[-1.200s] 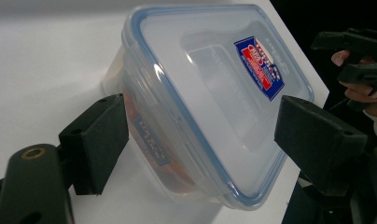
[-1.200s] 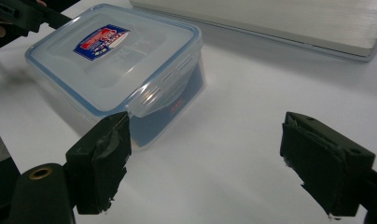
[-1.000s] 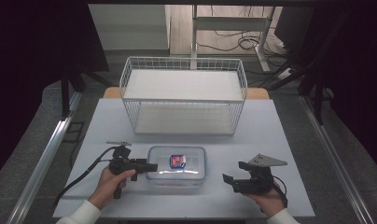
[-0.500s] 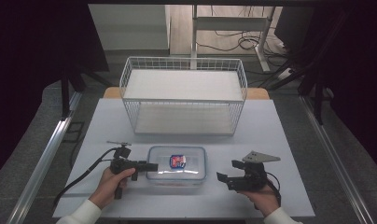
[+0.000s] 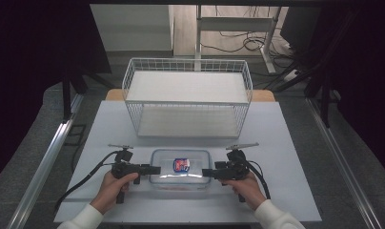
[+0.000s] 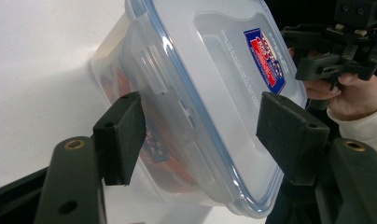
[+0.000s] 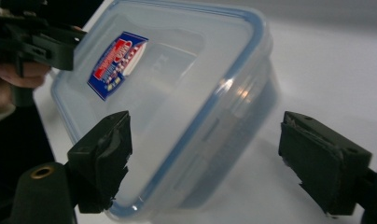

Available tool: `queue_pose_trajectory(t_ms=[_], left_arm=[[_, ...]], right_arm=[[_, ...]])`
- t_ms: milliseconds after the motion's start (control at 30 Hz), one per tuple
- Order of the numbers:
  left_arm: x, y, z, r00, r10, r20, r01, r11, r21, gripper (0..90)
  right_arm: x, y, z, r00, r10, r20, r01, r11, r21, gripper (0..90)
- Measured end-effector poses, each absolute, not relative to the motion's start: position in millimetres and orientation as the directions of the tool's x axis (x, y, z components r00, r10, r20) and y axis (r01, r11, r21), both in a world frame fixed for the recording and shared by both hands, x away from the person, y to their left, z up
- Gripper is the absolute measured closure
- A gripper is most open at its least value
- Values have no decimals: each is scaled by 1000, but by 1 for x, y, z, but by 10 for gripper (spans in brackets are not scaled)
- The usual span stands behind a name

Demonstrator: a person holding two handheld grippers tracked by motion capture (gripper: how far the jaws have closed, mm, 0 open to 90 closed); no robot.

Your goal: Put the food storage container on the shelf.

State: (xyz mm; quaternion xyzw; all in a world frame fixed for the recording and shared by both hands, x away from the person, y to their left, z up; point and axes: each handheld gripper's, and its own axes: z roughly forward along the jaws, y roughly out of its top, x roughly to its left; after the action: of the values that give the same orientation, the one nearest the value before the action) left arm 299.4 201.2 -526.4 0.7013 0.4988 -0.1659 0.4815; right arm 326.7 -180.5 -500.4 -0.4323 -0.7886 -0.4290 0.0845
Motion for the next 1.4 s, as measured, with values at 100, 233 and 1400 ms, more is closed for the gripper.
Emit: queue_pose_trajectory(t_ms=[100,233,1400], left_arm=[[299,201,-526,446,541,-713,859,-37,510,333],[299,201,-526,446,543,-711,859,-37,510,333],[277,203,-514,471,566,-677,824,-10,566,453]], right_arm=[[330,-177,-502,-602,589,538,771,255,584,198],[335,-172,-508,-559,565,607,815,238,528,191],[319,-190,-497,-514,539,667,837,148,526,482]])
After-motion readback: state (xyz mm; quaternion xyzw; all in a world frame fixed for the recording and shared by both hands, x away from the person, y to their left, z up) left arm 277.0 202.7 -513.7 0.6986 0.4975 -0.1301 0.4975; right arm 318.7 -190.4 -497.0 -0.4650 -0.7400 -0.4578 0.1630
